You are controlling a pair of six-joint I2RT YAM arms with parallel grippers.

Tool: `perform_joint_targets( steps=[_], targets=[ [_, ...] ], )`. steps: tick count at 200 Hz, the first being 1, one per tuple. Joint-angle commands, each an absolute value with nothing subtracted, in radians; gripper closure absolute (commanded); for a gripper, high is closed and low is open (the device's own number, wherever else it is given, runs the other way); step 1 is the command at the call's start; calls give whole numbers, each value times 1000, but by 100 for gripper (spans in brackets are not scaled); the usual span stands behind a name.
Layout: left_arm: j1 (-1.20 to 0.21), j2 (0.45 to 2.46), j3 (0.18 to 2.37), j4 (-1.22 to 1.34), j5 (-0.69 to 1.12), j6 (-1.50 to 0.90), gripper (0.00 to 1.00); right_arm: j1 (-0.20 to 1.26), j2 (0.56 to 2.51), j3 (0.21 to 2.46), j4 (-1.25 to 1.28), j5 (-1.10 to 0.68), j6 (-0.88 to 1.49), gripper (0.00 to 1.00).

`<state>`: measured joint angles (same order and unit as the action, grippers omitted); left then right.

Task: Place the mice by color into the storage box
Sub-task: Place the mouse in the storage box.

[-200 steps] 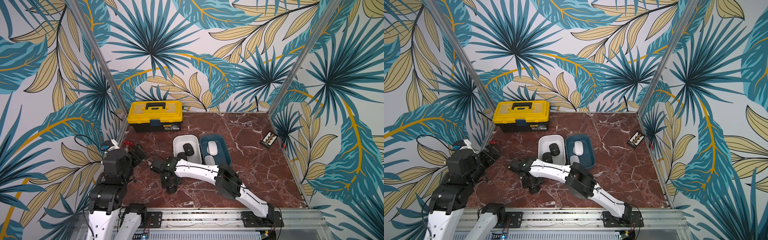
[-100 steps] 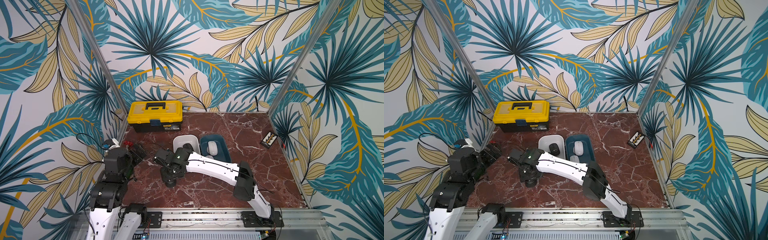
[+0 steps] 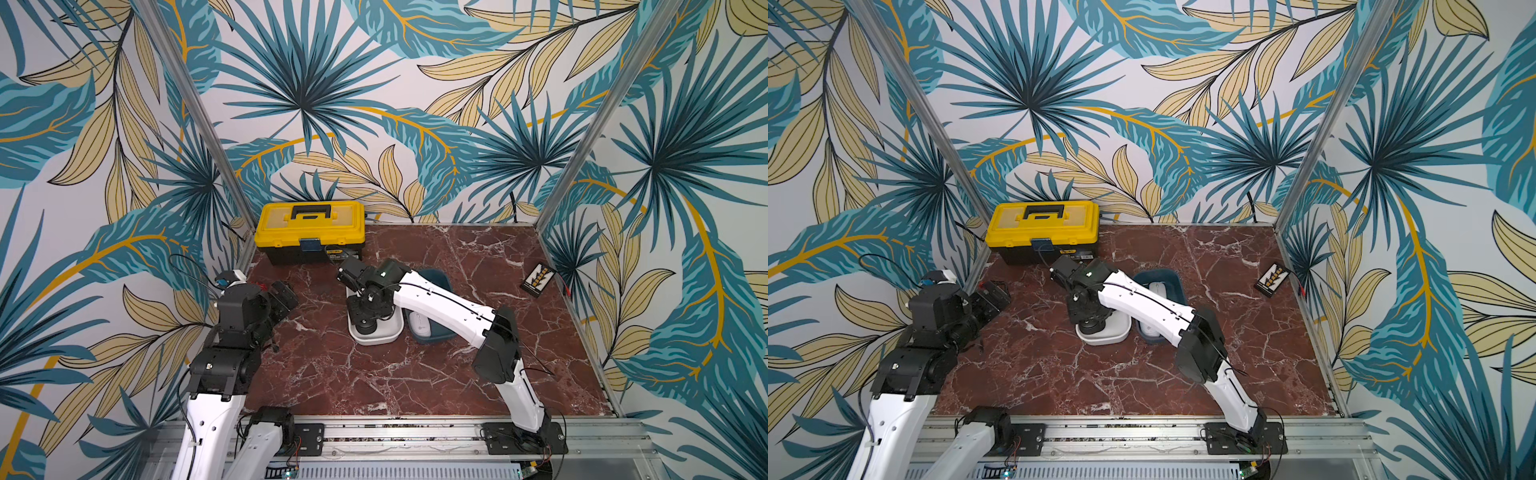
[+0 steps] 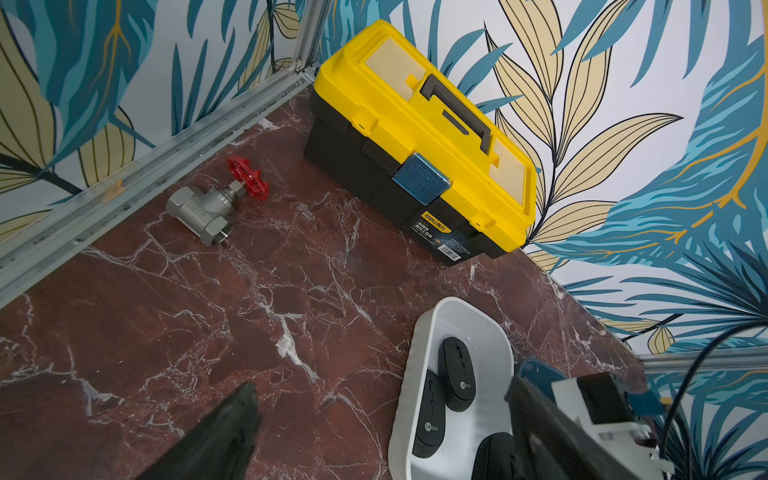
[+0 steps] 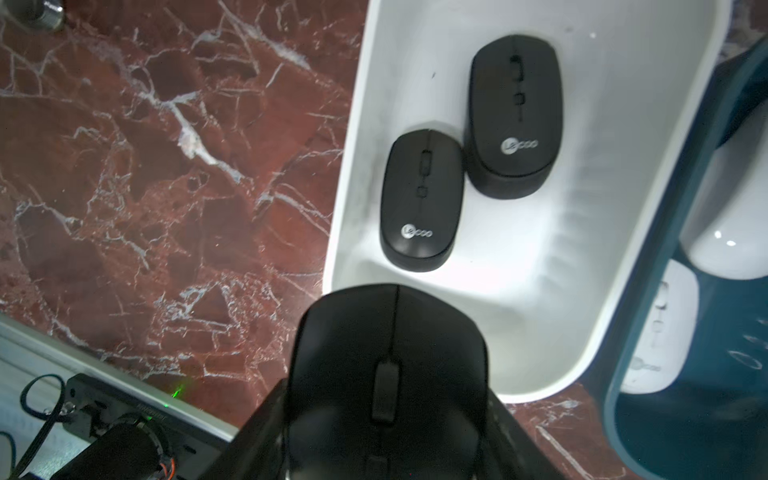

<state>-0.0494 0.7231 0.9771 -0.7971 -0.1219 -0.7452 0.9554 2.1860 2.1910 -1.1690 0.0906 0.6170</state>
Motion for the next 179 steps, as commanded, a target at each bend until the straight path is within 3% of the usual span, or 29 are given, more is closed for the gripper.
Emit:
perform_joint_targets(
  steps=[1,72,179],
  targets=[
    [-41,750,941,-736,-116,-742,5,924,2190,2204,-1173,98,547,45],
    [-43,907,951,-650,-113,-758,5,821,2309,2206,-1127,75,505,44],
    [-71,1039,960,-570,-106,-772,3,813,2346,2086,-1052,58,508,43]
  ],
)
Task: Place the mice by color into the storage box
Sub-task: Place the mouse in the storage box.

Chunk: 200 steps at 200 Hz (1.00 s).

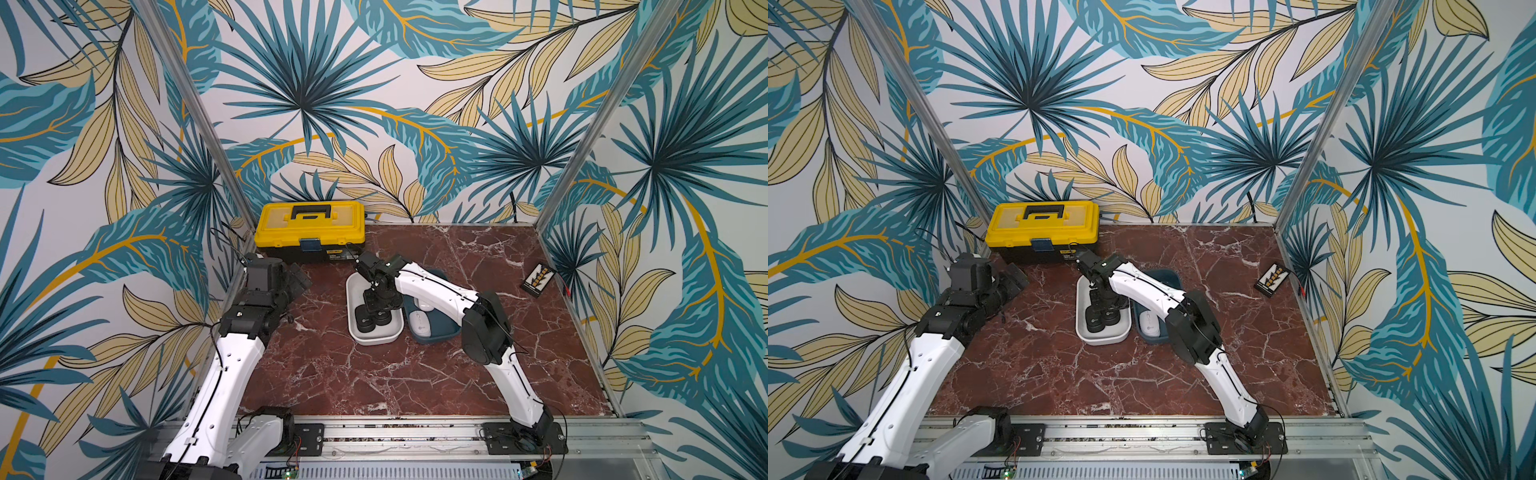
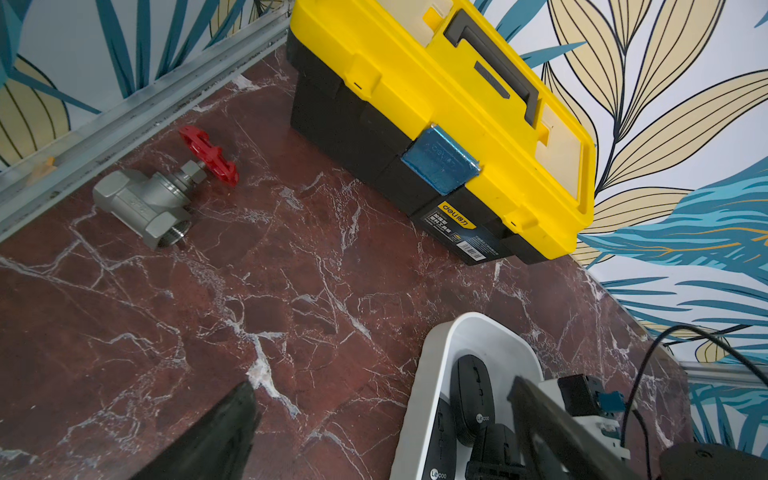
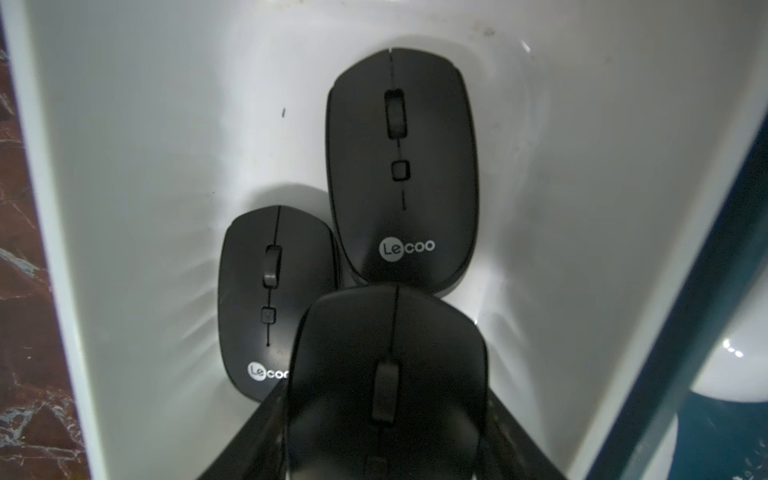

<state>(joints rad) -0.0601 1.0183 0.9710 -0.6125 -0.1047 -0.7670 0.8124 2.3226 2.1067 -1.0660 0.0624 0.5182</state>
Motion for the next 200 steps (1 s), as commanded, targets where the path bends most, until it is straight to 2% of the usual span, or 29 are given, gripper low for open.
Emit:
perform_joint_targets(
  steps=[1,38,64,88,152,200],
  targets=[
    [-72,1041,960,-570,-106,-772,3,814,2346,2087,-1051,58,507,43],
    [-90,1082,984,-551,-107,-773,3,812,2374,2089,-1051,58,506,43],
    [-100,1097,1000,-547,-108,-768,3,811,2377,2092,-1060,61,510,32],
    [-103,1099,1000,-544,-104,-765,3,810,2359,2096,-1067,81,508,27],
    [-103,1099,1065,-578,-122,-664,2,810,2275,2164,-1111,150,447,27],
    [-121,1168,1126,-591,-64,-579,0,672,2090,2100,-1066,207,376,27]
  ],
)
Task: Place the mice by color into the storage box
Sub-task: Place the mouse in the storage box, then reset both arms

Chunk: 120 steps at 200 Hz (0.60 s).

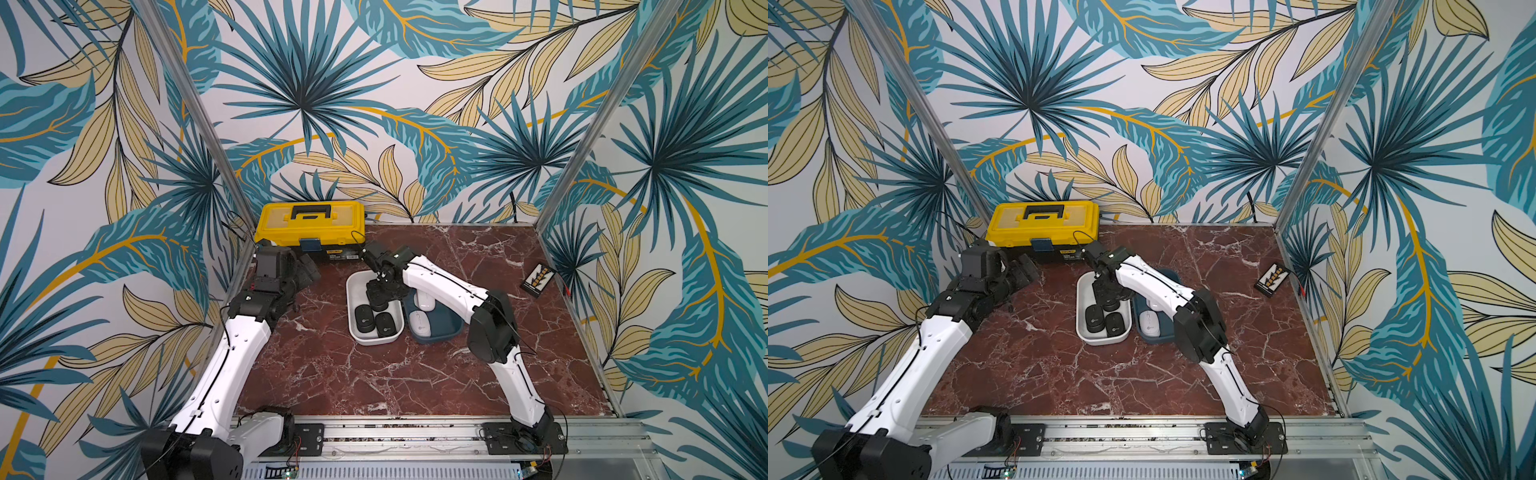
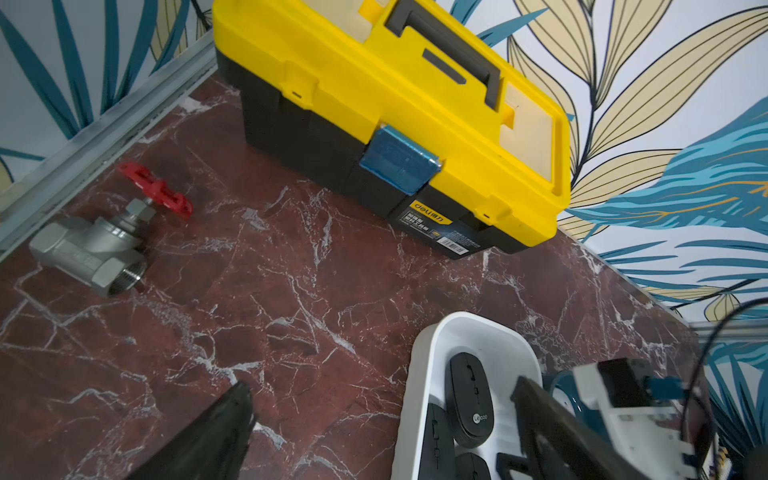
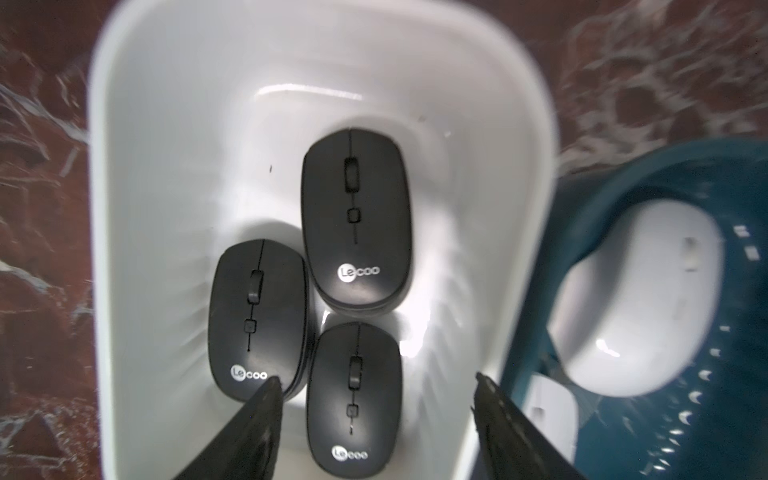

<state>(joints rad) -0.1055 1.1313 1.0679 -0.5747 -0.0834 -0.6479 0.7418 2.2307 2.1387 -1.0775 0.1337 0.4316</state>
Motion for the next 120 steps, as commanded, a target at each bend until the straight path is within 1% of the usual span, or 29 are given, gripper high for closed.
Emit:
perform_joint_targets(
  steps=[1,26,46,60,73,92,104,120],
  targets=[
    [-123,1170,1128,-593,-64,-577,0,669,2086,2097,-1065,210,374,27],
    [-171,1251,1185,-656,-152,-508,0,592,1978,1986,-991,250,323,28],
    [-185,1293,1187,-648,-123,-466,0,520,1863,1846,-870,246,315,28],
    [-187,1304,1135,-561,-24,-405,0,469,1772,1718,-749,255,308,29],
    [-194,1298,1080,-489,8,-387,0,435,1673,1564,-593,300,279,29],
    [-200,1261,990,-382,7,-338,0,416,1536,1361,-371,396,202,29],
    [-201,1234,945,-334,-8,-295,0,407,1470,1272,-299,467,166,30],
    [-200,1202,890,-283,-48,-270,0,377,1401,1209,-262,498,145,31]
  ],
)
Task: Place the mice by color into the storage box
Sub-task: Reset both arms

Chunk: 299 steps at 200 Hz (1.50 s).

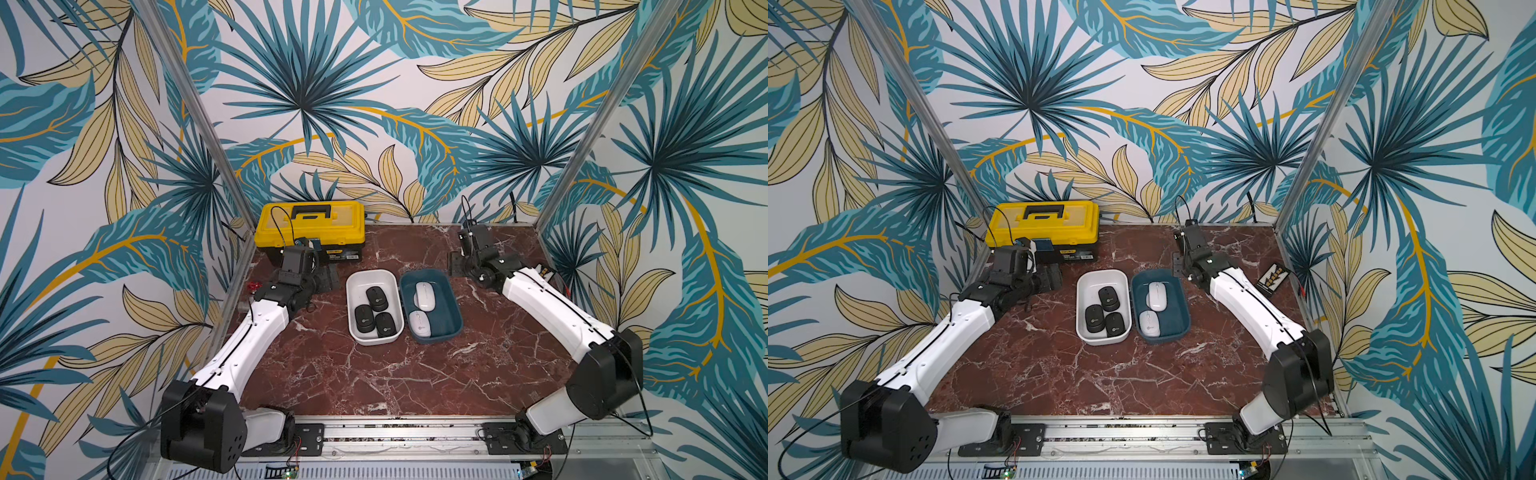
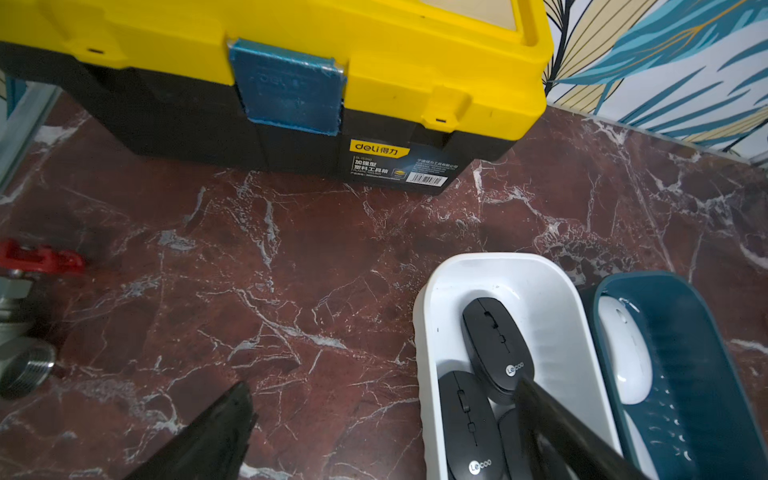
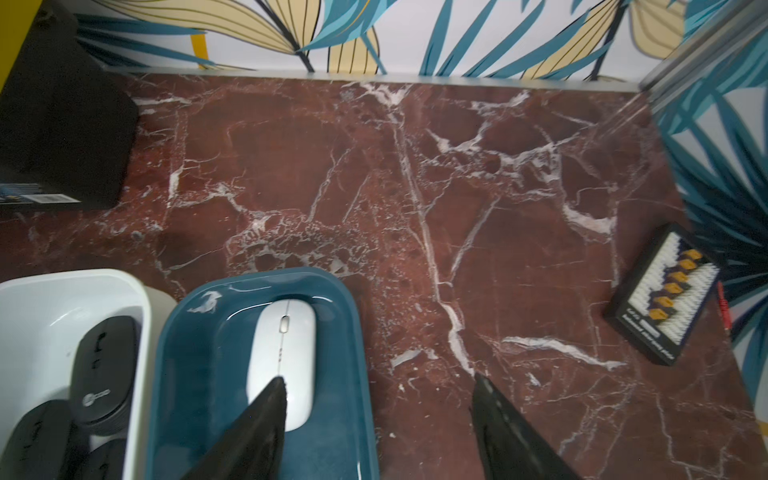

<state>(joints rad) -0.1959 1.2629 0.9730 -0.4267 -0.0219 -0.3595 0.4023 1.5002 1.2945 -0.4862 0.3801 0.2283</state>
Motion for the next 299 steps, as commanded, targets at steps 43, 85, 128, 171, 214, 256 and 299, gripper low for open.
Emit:
perform_joint_targets(
  steps=[43,85,128,171,214,256,299],
  targets=[
    [-199,1116,670,64,-121,-256,0,318,1357,1075,-126,647,79,36],
    [-196,1066,557,203,-211,-223,0,274,1276,882,67,672,50,33],
    [-194,1169,555,269,-251,-179,0,259,1280,678,347,680,-64,30],
    [-153,1201,526,338,-291,-153,0,214,1308,539,532,627,-62,30],
    [-118,1270,508,460,-246,-86,0,162,1368,480,650,568,17,30],
    [-77,1334,494,539,-169,-120,0,140,1476,448,790,507,15,30],
    [-75,1325,452,611,-116,-112,0,91,1466,434,783,438,63,30]
  ],
)
